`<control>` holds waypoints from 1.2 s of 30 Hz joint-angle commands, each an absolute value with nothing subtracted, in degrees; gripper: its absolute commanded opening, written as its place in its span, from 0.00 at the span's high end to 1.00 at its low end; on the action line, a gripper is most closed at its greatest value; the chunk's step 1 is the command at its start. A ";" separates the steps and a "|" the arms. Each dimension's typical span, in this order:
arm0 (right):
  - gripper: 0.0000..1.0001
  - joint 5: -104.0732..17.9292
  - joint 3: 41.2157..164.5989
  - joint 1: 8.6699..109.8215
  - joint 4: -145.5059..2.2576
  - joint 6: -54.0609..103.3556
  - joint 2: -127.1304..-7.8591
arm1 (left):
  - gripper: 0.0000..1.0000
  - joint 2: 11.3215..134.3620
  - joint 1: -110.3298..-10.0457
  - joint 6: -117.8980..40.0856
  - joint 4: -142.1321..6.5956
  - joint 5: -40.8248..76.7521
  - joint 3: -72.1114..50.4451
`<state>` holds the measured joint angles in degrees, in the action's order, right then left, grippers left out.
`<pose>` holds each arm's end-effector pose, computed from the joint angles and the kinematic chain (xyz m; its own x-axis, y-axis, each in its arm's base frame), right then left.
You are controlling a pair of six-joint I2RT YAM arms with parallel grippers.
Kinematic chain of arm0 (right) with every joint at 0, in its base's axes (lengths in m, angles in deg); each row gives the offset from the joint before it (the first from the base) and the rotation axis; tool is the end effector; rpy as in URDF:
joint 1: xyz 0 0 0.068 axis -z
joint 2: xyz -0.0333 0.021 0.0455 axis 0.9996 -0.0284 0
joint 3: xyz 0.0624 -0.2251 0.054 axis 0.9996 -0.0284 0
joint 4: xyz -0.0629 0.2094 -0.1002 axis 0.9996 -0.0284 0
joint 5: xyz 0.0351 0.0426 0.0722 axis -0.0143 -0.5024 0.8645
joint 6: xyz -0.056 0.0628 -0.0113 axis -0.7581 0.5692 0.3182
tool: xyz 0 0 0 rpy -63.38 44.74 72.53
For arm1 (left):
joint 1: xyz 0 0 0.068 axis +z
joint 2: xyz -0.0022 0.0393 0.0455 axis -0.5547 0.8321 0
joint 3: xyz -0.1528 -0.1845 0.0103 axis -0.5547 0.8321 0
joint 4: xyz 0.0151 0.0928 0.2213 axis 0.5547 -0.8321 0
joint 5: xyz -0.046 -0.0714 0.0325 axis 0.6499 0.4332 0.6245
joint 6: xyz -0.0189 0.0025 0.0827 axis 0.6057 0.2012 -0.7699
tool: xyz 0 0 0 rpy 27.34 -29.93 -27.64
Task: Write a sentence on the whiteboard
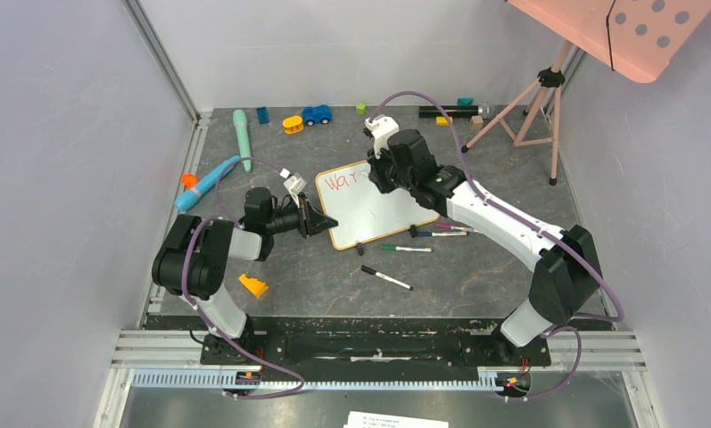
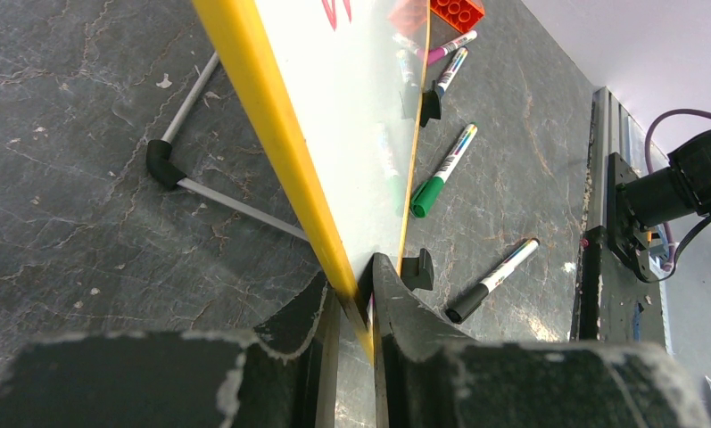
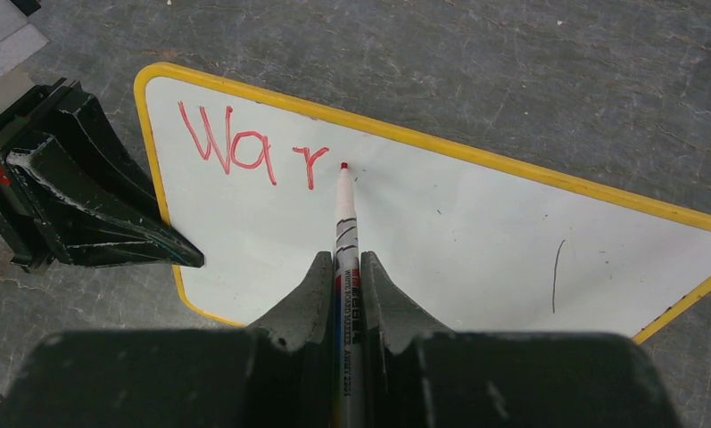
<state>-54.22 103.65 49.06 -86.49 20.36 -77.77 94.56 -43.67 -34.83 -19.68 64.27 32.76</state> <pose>0.2999 0.2398 0.2683 -0.4177 -0.2851 -0.8627 -0.5736 0.8191 0.0071 0.2820 -0.1113 0.1195 -0.5312 -0.0653 -0.8447 0.7465 0.4354 -0.5031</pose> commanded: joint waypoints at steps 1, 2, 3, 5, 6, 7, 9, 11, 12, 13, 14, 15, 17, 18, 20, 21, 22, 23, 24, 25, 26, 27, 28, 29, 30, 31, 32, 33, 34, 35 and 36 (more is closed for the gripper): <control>1.00 -55.99 102.60 49.09 -85.76 20.39 -76.78 | 0.92 94.77 -43.36 -38.01 -19.38 60.63 31.81; 1.00 -56.03 102.26 49.09 -85.75 20.30 -76.62 | 0.92 94.76 -43.36 -38.01 -19.42 60.60 31.81; 1.00 -56.02 101.83 49.09 -85.79 20.21 -76.30 | 0.92 94.77 -43.35 -38.01 -19.39 60.58 31.82; 1.00 -55.87 101.11 49.09 -85.77 20.21 -75.95 | 0.92 94.76 -43.36 -38.01 -19.41 60.51 31.87; 1.00 -55.75 100.87 49.13 -85.72 20.27 -75.69 | 0.92 94.81 -43.38 -38.01 -19.35 60.50 31.83; 1.00 -55.64 100.41 49.06 -85.76 20.29 -75.51 | 0.92 94.73 -43.36 -38.01 -19.39 60.55 31.82; 1.00 -55.59 99.76 49.04 -85.72 20.32 -75.20 | 0.92 94.76 -43.40 -38.02 -19.38 60.50 31.81; 1.00 -55.57 99.31 49.09 -85.75 20.29 -74.95 | 0.92 94.83 -43.36 -38.00 -19.36 60.46 31.82; 1.00 -55.57 99.26 49.09 -85.78 20.24 -74.96 | 0.92 94.77 -43.36 -38.01 -19.34 60.50 31.82; 1.00 -55.70 99.38 49.09 -85.75 20.21 -74.98 | 0.92 94.75 -43.36 -38.01 -19.34 60.51 31.84; 1.00 -55.79 99.63 49.09 -85.79 20.22 -75.01 | 0.92 94.81 -43.36 -38.05 -19.34 60.47 31.81; 1.00 -55.95 100.05 49.13 -85.77 20.21 -75.15 | 0.92 94.82 -43.36 -38.01 -19.33 60.51 31.83; 1.00 -56.17 101.06 49.13 -85.78 20.15 -75.61 | 0.92 94.87 -43.36 -38.00 -19.33 60.54 31.81; 1.00 -56.16 101.56 49.09 -85.77 20.12 -75.88 | 0.92 94.83 -43.38 -38.00 -19.33 60.56 31.85; 1.00 -56.01 102.77 49.07 -85.94 20.08 -76.54 | 0.92 94.82 -43.36 -38.01 -19.33 60.54 31.83; 1.00 -56.01 103.52 49.09 -86.08 19.97 -76.93 | 0.92 94.78 -43.36 -37.98 -19.33 60.53 31.83; 1.00 -55.99 104.09 49.09 -86.27 19.95 -77.25 | 0.92 94.83 -43.36 -38.01 -19.33 60.51 31.85; 1.00 -56.01 104.57 49.09 -86.32 19.86 -77.49 | 0.92 94.86 -43.36 -37.95 -19.33 60.55 31.82; 1.00 -56.06 104.93 49.09 -86.48 19.72 -77.79 | 0.92 94.83 -43.36 -38.00 -19.33 60.55 31.82; 1.00 -56.14 105.33 49.06 -86.56 19.68 -77.98 | 0.92 94.79 -43.36 -38.00 -19.33 60.55 31.89; 1.00 -56.16 105.65 49.13 -86.65 19.61 -78.13 | 0.92 94.82 -43.36 -38.01 -19.33 60.51 31.83; 1.00 -56.23 105.96 49.09 -86.61 19.59 -78.30 | 0.92 94.82 -43.36 -38.01 -19.33 60.51 31.82; 1.00 -56.23 106.20 49.09 -86.69 19.51 -78.45 | 0.92 94.81 -43.40 -38.01 -19.33 60.50 31.83; 1.00 -56.26 106.41 49.11 -86.72 19.50 -78.60 | 0.92 94.82 -43.40 -38.01 -19.33 60.50 31.82; 1.00 -56.32 106.63 49.04 -86.73 19.50 -78.67 | 0.92 94.82 -43.38 -38.01 -19.33 60.49 31.73; 1.00 -56.41 106.81 49.07 -86.75 19.39 -78.75 | 0.92 94.82 -43.36 -38.01 -19.31 60.50 31.75; 1.00 -56.68 106.89 49.10 -86.84 19.34 -78.84 | 0.92 94.84 -43.36 -38.01 -19.37 60.46 31.72; 1.00 -56.94 107.13 49.13 -86.93 19.28 -78.93 | 0.92 94.80 -43.36 -38.01 -19.41 60.43 31.76; 1.00 -57.36 107.25 49.09 -86.96 19.24 -78.98 | 0.92 94.82 -43.36 -38.01 -19.42 60.44 31.77; 1.00 -57.68 107.35 49.11 -86.97 19.13 -78.97 | 0.92 94.79 -43.36 -38.01 -19.40 60.44 31.85; 1.00 -57.80 107.49 49.16 -87.02 19.14 -78.99 | 0.92 94.78 -43.36 -38.01 -19.42 60.44 31.83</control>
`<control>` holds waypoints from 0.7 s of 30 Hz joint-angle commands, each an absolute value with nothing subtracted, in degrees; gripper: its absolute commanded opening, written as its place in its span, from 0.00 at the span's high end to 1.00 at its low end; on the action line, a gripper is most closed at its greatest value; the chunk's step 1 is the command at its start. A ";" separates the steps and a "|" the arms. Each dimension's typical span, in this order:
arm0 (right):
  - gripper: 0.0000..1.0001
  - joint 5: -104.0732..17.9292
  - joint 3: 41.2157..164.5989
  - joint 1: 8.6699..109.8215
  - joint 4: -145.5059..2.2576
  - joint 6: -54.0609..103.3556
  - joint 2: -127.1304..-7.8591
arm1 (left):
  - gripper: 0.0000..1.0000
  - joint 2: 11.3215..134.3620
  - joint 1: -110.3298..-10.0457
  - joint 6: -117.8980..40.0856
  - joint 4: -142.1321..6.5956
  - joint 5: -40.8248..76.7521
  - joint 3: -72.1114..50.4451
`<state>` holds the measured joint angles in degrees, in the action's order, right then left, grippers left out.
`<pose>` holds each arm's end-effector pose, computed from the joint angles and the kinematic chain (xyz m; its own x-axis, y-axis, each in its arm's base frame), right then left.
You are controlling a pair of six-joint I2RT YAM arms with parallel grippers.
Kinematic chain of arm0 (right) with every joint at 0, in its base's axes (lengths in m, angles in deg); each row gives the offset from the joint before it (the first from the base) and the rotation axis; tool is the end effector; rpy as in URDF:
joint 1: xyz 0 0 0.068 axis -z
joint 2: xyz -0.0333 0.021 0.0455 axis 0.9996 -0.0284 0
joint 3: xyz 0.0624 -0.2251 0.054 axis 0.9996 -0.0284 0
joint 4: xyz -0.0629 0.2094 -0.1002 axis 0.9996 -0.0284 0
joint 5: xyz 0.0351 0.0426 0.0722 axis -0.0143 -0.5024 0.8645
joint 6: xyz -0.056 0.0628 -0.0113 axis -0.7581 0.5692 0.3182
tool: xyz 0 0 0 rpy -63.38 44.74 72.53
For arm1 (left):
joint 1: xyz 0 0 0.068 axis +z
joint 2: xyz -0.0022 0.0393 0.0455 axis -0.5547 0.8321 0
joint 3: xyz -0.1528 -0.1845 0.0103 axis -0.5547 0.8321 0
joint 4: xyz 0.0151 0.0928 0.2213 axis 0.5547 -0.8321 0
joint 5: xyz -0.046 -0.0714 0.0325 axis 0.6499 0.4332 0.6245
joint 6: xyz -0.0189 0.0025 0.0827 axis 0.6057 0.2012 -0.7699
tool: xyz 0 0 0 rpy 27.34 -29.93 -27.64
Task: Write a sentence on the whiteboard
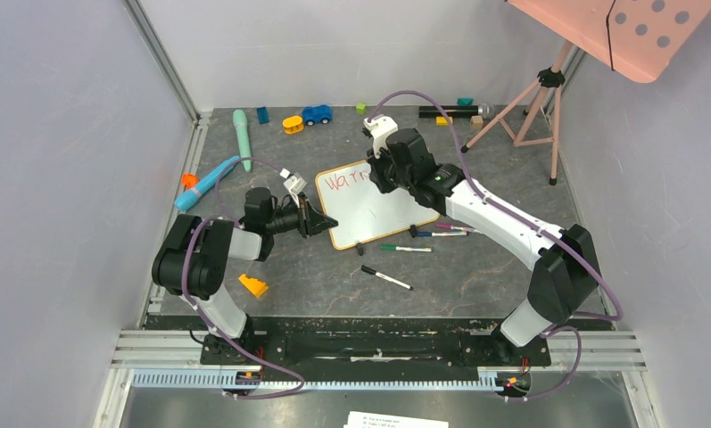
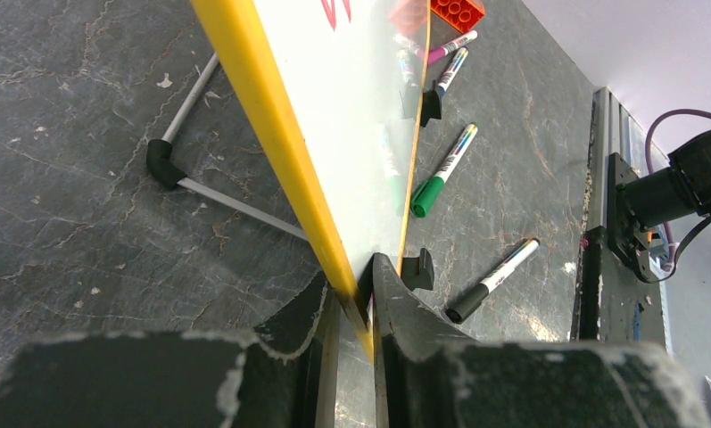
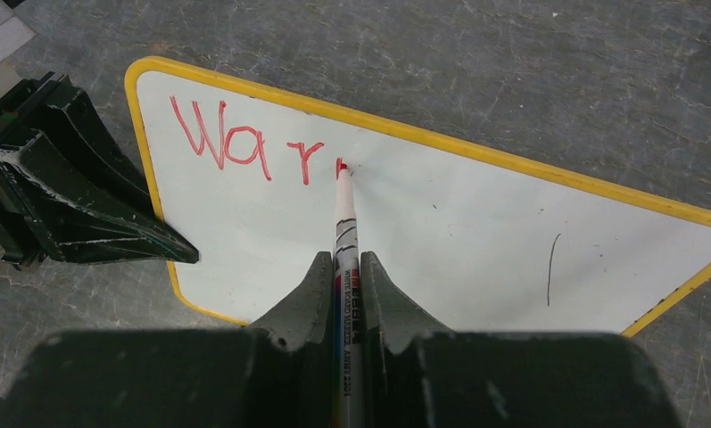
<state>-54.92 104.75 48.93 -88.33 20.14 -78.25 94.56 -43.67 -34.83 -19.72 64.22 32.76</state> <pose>0.3001 0.2399 0.2681 -0.4286 -0.3005 -0.8521 -0.5685 0.8227 -0.0042 0.2820 -0.1112 0.1194 -0.5317 -0.0655 -0.8444 0.7458 0.4362 -0.5034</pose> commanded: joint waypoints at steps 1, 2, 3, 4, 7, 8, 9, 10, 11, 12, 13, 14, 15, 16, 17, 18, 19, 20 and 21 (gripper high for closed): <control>1.00 -58.27 107.60 49.17 -87.07 19.14 -79.13 | 0.92 94.78 -43.40 -38.01 -19.42 60.43 31.82; 1.00 -58.48 107.69 49.24 -87.26 19.07 -79.05 | 0.92 94.87 -43.36 -37.99 -19.38 60.46 31.73; 1.00 -58.82 107.78 49.28 -87.33 18.98 -79.12 | 0.92 94.84 -43.37 -37.93 -19.42 60.44 31.75; 1.00 -59.18 107.79 49.22 -87.53 19.00 -79.07 | 0.92 94.82 -43.36 -37.90 -19.42 60.42 31.76; 1.00 -59.69 107.61 49.52 -88.07 19.02 -79.02 | 0.92 94.82 -43.36 -37.92 -19.42 60.42 31.76; 1.00 -59.68 107.40 49.51 -88.18 19.15 -78.99 | 0.92 94.83 -43.35 -37.96 -19.42 60.42 31.77; 1.00 -59.70 107.09 49.54 -88.23 19.22 -78.86 | 0.92 94.83 -43.36 -37.92 -19.42 60.42 31.79; 1.00 -59.63 106.83 49.51 -88.11 19.31 -78.75 | 0.92 94.82 -43.36 -37.92 -19.42 60.42 31.75; 1.00 -59.43 106.50 49.52 -88.17 19.33 -78.56 | 0.92 94.85 -43.36 -37.92 -19.42 60.46 31.77; 1.00 -59.39 106.25 49.52 -88.11 19.48 -78.49 | 0.92 94.83 -43.36 -37.92 -19.42 60.42 31.75; 1.00 -59.23 105.89 49.53 -88.13 19.56 -78.44 | 0.92 94.83 -43.36 -37.92 -19.42 60.46 31.73; 1.00 -59.00 105.65 49.53 -88.13 19.63 -78.31 | 0.92 94.82 -43.36 -37.92 -19.42 60.49 31.78; 1.00 -58.76 105.21 49.53 -88.17 19.72 -78.19 | 0.92 94.83 -43.35 -37.92 -19.42 60.44 31.75; 1.00 -58.61 104.80 49.55 -88.09 19.75 -78.00 | 0.92 94.83 -43.36 -38.00 -19.40 60.42 31.75; 1.00 -58.33 104.35 49.53 -88.15 19.77 -77.89 | 0.92 94.81 -43.36 -38.01 -19.42 60.42 31.81; 1.00 -58.15 103.74 49.52 -88.12 19.77 -77.66 | 0.92 94.82 -43.36 -38.01 -19.42 60.42 31.77; 1.00 -58.07 103.15 49.54 -88.10 19.76 -77.36 | 0.92 94.83 -43.36 -38.01 -19.42 60.46 31.75; 1.00 -57.93 102.45 49.53 -88.08 19.77 -77.04 | 0.92 94.88 -43.36 -38.01 -19.41 60.42 31.77; 1.00 -57.94 101.73 49.52 -88.01 19.77 -76.76 | 0.92 94.82 -43.40 -38.01 -19.42 60.46 31.83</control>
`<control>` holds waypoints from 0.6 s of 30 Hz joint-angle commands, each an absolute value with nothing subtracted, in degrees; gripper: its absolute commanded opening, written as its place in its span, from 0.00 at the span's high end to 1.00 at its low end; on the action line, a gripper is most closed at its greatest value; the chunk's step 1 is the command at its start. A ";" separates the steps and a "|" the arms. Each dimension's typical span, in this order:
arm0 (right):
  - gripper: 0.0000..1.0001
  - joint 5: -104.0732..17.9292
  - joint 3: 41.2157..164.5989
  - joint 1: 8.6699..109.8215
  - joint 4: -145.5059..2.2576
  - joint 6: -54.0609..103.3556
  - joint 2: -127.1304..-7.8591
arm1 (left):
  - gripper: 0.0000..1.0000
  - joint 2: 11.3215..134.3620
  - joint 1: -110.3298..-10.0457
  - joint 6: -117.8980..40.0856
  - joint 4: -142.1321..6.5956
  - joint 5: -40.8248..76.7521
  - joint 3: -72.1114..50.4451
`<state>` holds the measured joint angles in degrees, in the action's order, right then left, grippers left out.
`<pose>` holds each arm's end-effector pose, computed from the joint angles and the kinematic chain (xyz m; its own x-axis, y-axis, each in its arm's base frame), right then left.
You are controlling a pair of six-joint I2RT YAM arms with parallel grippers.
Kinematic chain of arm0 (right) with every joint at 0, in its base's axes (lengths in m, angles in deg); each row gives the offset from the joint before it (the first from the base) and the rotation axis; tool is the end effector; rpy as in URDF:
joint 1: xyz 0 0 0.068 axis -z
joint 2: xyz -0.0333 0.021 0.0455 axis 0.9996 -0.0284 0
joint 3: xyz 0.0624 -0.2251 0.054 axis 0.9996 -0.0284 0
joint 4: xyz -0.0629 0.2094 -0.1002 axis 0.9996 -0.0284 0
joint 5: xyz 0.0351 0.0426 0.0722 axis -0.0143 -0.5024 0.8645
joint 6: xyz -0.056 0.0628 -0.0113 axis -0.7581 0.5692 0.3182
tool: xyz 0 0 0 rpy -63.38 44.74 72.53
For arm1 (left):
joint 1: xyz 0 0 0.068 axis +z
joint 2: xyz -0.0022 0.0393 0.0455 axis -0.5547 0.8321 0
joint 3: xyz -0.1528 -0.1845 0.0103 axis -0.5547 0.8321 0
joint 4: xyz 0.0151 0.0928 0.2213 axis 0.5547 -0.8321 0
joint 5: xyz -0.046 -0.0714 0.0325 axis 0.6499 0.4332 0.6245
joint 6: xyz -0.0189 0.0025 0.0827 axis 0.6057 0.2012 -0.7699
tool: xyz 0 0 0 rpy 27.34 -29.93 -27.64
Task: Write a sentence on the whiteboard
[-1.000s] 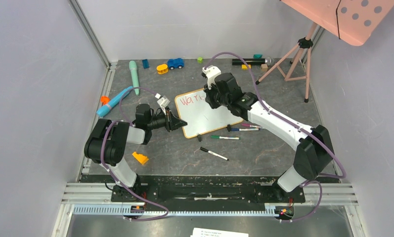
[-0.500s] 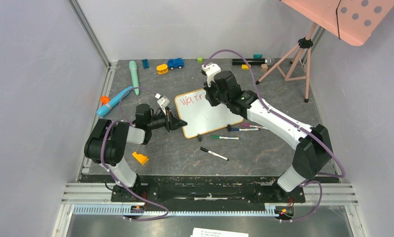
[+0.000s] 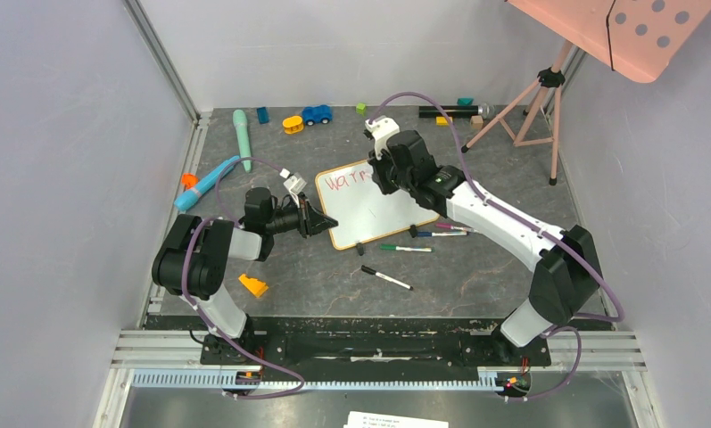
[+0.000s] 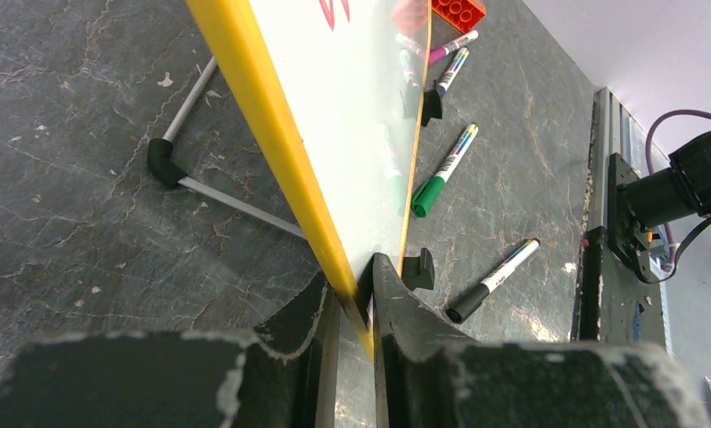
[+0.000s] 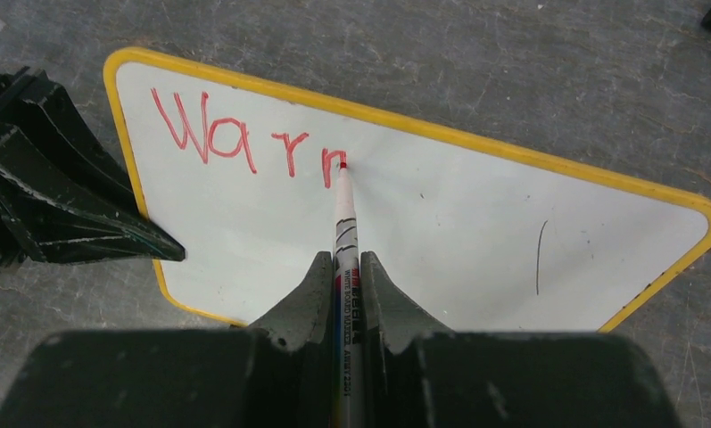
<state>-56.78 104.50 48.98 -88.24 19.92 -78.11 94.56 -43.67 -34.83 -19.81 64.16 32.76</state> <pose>0.3013 0.2373 0.2678 -0.4260 -0.3029 -0.8525 -0.5463 0.8372 -0.0245 0.2820 -0.1112 0.1192 -0.5329 -0.0655 -0.8437 0.7447 0.4373 -0.5043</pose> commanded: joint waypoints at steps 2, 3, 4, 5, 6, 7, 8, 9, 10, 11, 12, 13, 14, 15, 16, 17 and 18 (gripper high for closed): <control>1.00 -58.08 100.45 49.52 -87.73 19.90 -76.12 | 0.92 94.76 -43.37 -38.01 -19.42 60.46 31.82; 1.00 -57.97 99.86 49.57 -87.52 20.03 -75.89 | 0.92 94.78 -43.36 -38.01 -19.42 60.41 31.86; 1.00 -57.92 99.49 49.53 -87.42 20.16 -75.63 | 0.92 94.84 -43.36 -37.92 -19.40 60.36 31.86; 1.00 -57.86 99.27 49.52 -87.29 20.27 -75.59 | 0.92 94.80 -43.36 -37.92 -19.36 60.33 31.88; 1.00 -57.87 99.26 49.53 -87.22 20.42 -75.54 | 0.92 94.78 -43.36 -37.92 -19.34 60.34 31.82; 1.00 -57.93 99.40 49.53 -87.19 20.38 -75.67 | 0.92 94.74 -43.36 -37.94 -19.34 60.32 31.85; 1.00 -57.97 99.71 49.53 -87.07 20.49 -75.76 | 0.92 94.80 -43.36 -37.96 -19.33 60.33 31.87; 1.00 -58.08 100.14 49.53 -87.11 20.47 -75.94 | 0.92 94.81 -43.36 -38.00 -19.33 60.33 31.96; 1.00 -58.13 100.76 49.53 -87.20 20.47 -76.16 | 0.92 94.74 -43.36 -38.01 -19.33 60.33 31.97; 1.00 -58.17 101.49 49.53 -87.18 20.44 -76.49 | 0.92 94.67 -43.36 -38.01 -19.29 60.35 31.97; 1.00 -58.18 102.02 49.50 -87.23 20.43 -76.81 | 0.92 94.69 -43.36 -38.01 -19.33 60.37 31.90; 1.00 -58.19 102.85 49.52 -87.34 20.33 -77.29 | 0.92 94.64 -43.36 -38.01 -19.33 60.33 31.93; 1.00 -58.23 103.55 49.52 -87.50 20.22 -77.64 | 0.92 94.66 -43.36 -38.01 -19.33 60.34 31.90; 1.00 -58.25 104.33 49.55 -87.70 20.21 -77.98 | 0.92 94.67 -43.36 -38.01 -19.33 60.34 31.91; 1.00 -58.19 104.86 49.48 -87.68 20.16 -78.30 | 0.92 94.65 -43.36 -38.01 -19.33 60.38 31.95; 1.00 -58.23 105.41 49.52 -87.66 20.13 -78.47 | 0.92 94.65 -43.36 -38.01 -19.33 60.37 31.89; 1.00 -58.25 105.94 49.52 -87.72 20.12 -78.75 | 0.92 94.65 -43.37 -38.03 -19.29 60.34 31.91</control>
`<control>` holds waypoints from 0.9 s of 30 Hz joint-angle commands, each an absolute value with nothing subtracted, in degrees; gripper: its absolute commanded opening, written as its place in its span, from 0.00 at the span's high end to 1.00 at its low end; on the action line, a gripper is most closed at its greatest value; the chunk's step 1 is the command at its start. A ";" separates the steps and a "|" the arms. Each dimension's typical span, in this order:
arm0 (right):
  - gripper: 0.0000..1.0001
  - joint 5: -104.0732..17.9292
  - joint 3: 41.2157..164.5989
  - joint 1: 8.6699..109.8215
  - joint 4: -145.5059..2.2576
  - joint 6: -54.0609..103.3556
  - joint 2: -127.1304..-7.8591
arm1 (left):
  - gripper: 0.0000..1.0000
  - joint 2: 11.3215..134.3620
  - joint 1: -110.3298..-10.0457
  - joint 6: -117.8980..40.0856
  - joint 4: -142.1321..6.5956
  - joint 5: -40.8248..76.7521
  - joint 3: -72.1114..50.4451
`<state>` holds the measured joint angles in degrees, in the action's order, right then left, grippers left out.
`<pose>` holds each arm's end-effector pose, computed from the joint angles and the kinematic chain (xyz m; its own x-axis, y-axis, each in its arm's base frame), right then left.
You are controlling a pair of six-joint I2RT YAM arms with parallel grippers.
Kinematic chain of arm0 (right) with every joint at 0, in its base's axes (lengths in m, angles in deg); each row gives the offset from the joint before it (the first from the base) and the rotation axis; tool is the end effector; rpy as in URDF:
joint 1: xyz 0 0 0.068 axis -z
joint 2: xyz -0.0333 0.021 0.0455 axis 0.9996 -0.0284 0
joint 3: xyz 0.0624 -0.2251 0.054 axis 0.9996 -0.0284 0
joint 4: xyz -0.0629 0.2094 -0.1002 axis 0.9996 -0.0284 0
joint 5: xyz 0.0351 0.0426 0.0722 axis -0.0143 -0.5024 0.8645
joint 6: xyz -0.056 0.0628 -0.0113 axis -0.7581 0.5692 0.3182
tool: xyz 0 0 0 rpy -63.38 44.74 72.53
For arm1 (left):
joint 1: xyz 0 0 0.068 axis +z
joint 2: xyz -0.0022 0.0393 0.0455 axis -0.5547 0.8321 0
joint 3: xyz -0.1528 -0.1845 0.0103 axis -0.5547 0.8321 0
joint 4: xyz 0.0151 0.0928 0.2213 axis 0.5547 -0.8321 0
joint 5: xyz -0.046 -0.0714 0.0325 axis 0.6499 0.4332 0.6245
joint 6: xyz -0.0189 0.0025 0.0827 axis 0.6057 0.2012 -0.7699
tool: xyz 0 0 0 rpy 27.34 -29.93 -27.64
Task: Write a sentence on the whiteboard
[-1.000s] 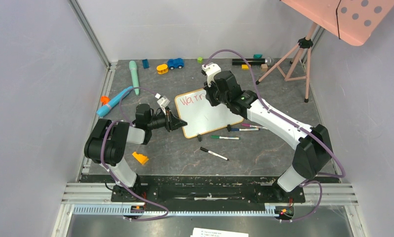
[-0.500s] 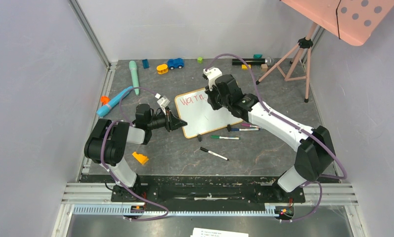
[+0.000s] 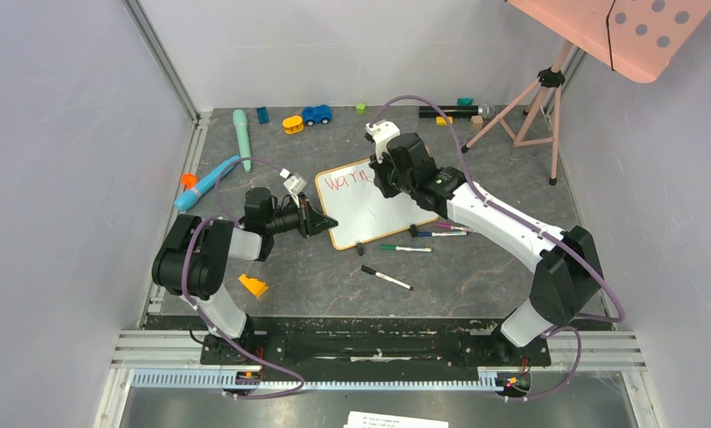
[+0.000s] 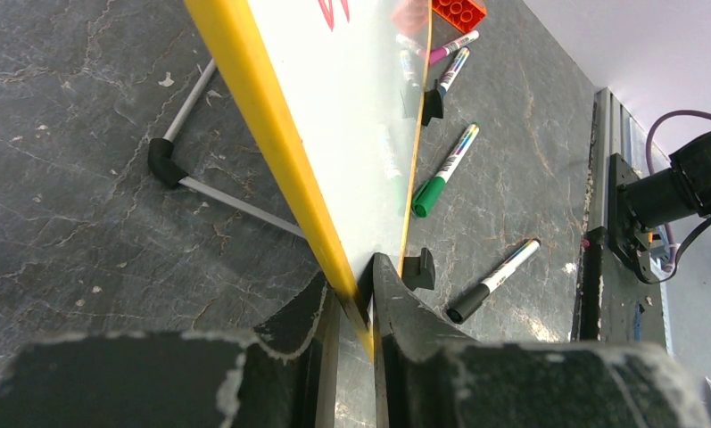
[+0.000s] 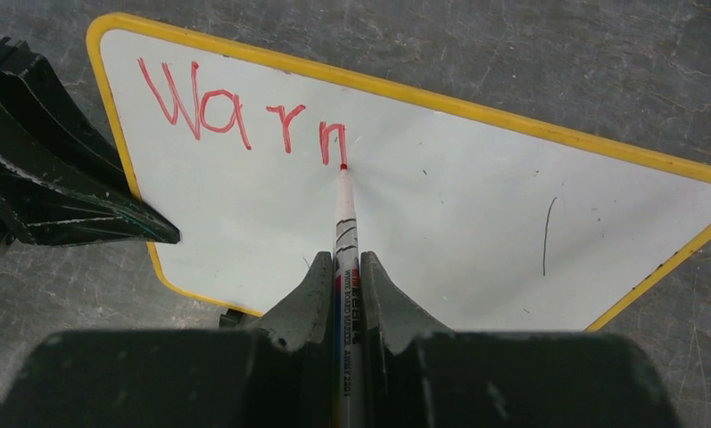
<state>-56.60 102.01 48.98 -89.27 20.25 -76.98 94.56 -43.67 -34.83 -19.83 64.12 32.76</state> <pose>0.2950 0.2325 0.2572 -0.4564 -0.3205 -0.8301 -0.5468 0.8370 -0.0225 0.2820 -0.1111 0.1192 -0.5331 -0.0656 -0.8435 0.7442 0.4379 -0.5044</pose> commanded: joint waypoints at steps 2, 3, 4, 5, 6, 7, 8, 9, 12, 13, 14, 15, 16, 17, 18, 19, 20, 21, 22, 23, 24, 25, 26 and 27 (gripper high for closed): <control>1.00 -58.38 106.84 49.60 -87.82 20.06 -79.07 | 0.92 94.70 -43.36 -38.02 -19.33 60.36 31.89; 1.00 -58.48 107.20 49.61 -87.86 19.95 -79.27 | 0.92 94.71 -43.37 -38.07 -19.33 60.38 31.94; 1.00 -58.60 107.49 49.61 -88.01 19.87 -79.42 | 0.92 94.67 -43.36 -38.08 -19.33 60.40 31.90; 1.00 -58.79 107.68 49.61 -88.02 19.79 -79.55 | 0.92 94.65 -43.36 -38.09 -19.33 60.42 31.89; 1.00 -58.99 107.77 49.61 -88.03 19.72 -79.57 | 0.92 94.69 -43.36 -38.09 -19.33 60.37 31.90; 1.00 -59.14 107.86 49.61 -88.05 19.64 -79.61 | 0.92 94.66 -43.36 -38.09 -19.32 60.35 31.92; 1.00 -59.27 107.95 49.70 -88.11 19.56 -79.65 | 0.92 94.65 -43.36 -38.09 -19.33 60.33 31.93; 1.00 -59.32 107.91 49.70 -88.06 19.48 -79.60 | 0.92 94.67 -43.36 -38.09 -19.33 60.34 31.89; 1.00 -59.98 108.07 49.94 -88.05 19.42 -79.44 | 0.92 94.64 -43.36 -38.09 -19.33 60.35 31.90; 1.00 -60.22 108.04 49.92 -88.07 19.33 -79.47 | 0.92 94.65 -43.36 -38.07 -19.33 60.34 31.89; 1.00 -60.36 108.04 50.09 -88.08 19.33 -79.45 | 0.92 94.57 -43.36 -38.09 -19.33 60.34 31.95; 1.00 -60.35 108.14 50.20 -88.13 19.33 -79.41 | 0.92 94.64 -43.36 -38.09 -19.33 60.33 31.92; 1.00 -60.35 108.13 50.32 -88.09 19.33 -79.39 | 0.92 94.65 -43.36 -38.09 -19.33 60.33 31.94; 1.00 -60.37 108.07 50.36 -88.11 19.33 -79.38 | 0.92 94.66 -43.36 -38.09 -19.33 60.33 31.94; 1.00 -60.31 108.09 50.40 -88.12 19.24 -79.36 | 0.92 94.67 -43.36 -38.09 -19.33 60.33 31.94; 1.00 -60.38 107.96 50.40 -88.24 19.28 -79.35 | 0.92 94.64 -43.36 -38.09 -19.33 60.33 31.89; 1.00 -60.32 107.88 50.49 -88.28 19.26 -79.34 | 0.92 94.64 -43.36 -38.09 -19.33 60.36 31.92; 1.00 -60.32 107.72 50.50 -88.34 19.26 -79.36 | 0.92 94.58 -43.36 -38.09 -19.29 60.33 31.90; 1.00 -60.30 107.62 50.49 -88.39 19.13 -79.36 | 0.92 94.57 -43.36 -38.09 -19.29 60.34 31.94; 1.00 -60.30 107.44 50.49 -88.43 19.15 -79.30 | 0.92 94.67 -43.36 -38.09 -19.33 60.30 31.91; 1.00 -60.24 107.37 50.49 -88.51 19.13 -79.30 | 0.92 94.61 -43.36 -38.09 -19.33 60.26 31.93; 1.00 -60.13 107.32 50.49 -88.58 19.15 -79.30 | 0.92 94.56 -43.37 -38.09 -19.30 60.27 31.96; 1.00 -60.07 107.18 50.44 -88.65 19.15 -79.16 | 0.92 94.69 -43.36 -38.09 -19.33 60.25 31.90; 1.00 -60.11 106.97 50.51 -88.68 19.15 -79.10 | 0.92 94.70 -43.36 -38.09 -19.33 60.37 31.92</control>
<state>-57.24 105.82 49.54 -89.57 20.14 -78.46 94.56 -43.67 -34.80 -19.83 64.05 32.76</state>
